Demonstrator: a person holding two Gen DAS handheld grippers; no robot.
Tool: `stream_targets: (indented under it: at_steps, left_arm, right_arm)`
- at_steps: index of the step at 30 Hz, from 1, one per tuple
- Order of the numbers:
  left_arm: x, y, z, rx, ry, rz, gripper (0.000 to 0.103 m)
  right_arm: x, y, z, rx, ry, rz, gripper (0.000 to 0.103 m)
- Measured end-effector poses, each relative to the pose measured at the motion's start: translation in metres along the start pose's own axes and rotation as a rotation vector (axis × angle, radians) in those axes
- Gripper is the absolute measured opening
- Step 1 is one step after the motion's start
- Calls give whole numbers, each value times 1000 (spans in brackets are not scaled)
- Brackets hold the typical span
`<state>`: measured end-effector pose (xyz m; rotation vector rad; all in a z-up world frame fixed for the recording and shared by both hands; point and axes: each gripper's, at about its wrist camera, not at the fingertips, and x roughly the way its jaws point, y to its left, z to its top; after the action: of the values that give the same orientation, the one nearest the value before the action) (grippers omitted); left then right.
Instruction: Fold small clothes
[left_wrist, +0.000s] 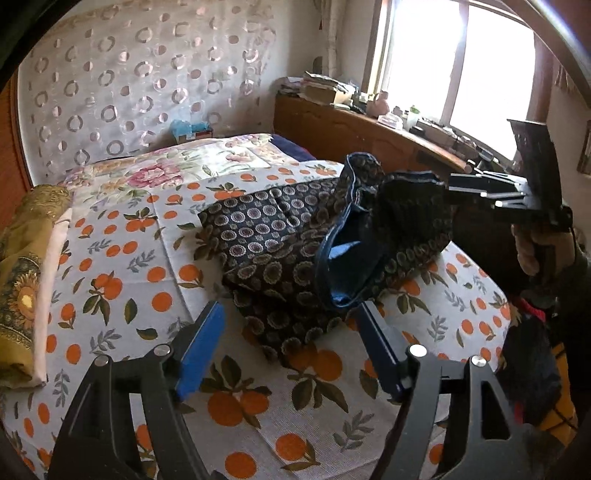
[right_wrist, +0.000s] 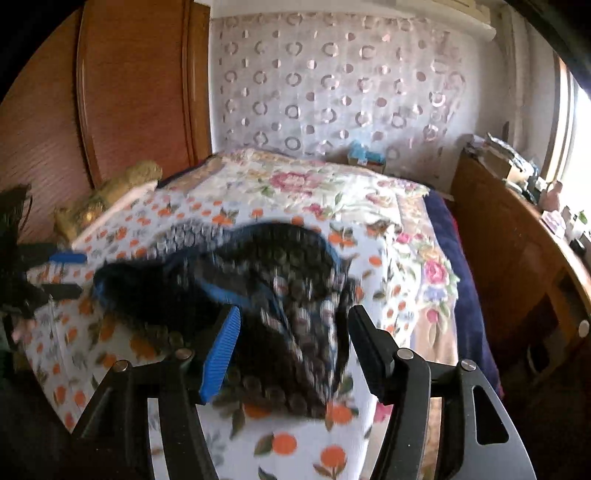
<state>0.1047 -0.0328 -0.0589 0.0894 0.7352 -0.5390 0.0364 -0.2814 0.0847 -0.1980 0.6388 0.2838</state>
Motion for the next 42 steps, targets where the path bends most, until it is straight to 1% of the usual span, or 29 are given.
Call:
stream_targets:
  at_steps: [1,4,7,8,9,10,13,17,20,24,27,31,33,35,38,40,41,42]
  left_arm:
    - [3,-1,0,9,5,17,75]
    - [13,-2,3,44,23,44,75]
    - [22,0,6,71,42,62,75]
    - [25,2,7,76,47,59,75]
    - [27,3,8,79,50,59,75]
    - [28,4,10,81,52,62,75]
    - [28,10,13,65,43,59,75]
    - [22,17,21,40,23,63,75]
    - [19,26,29,13,6,58,75]
    - [25,36,39,-5,3,43,75]
    - [38,43,46,-6,27,39,75]
    - [67,54,59,-6,73,71,75]
    - [78,59,63,-15,89,68,75]
    - [90,67,67,-29,113,70,75]
    - [101,77,69,-42,133,62,75]
    - [106,81,70,-47,140,55,75]
    - [109,83,70,-48,145,53,75]
    - [110,84,71,-48,148,52,75]
  right_arm:
    - [4,1,-5,-7,17,-6,63]
    - [15,-5,-3,6,44,-14,63]
    - [23,-10,8,16,34,3,62]
    - [27,-11,12,14,27,16,46]
    - [31,-12,15,6,22,37,17]
    - [36,-11,18,-4,18,56,7]
    - [41,-17,22,-15,-20,86,4]
    - [54,-36,28,45,-40,87,4]
    - [71,-49,30,87,-8,79,4]
    - [91,-56,30,147,41,60,4]
    - [97,-56,29,161,55,33,4]
    - [96,-52,37,166,55,25,4]
    - [92,-52,38,171,46,12,10]
    - [88,-52,37,169,45,-20,10]
    - [87,-56,34,191,45,-6,12]
    - [89,-56,32,186,64,-5,25]
    - [89,-54,31,178,78,-14,43]
    - [90,-52,31,167,80,-18,57]
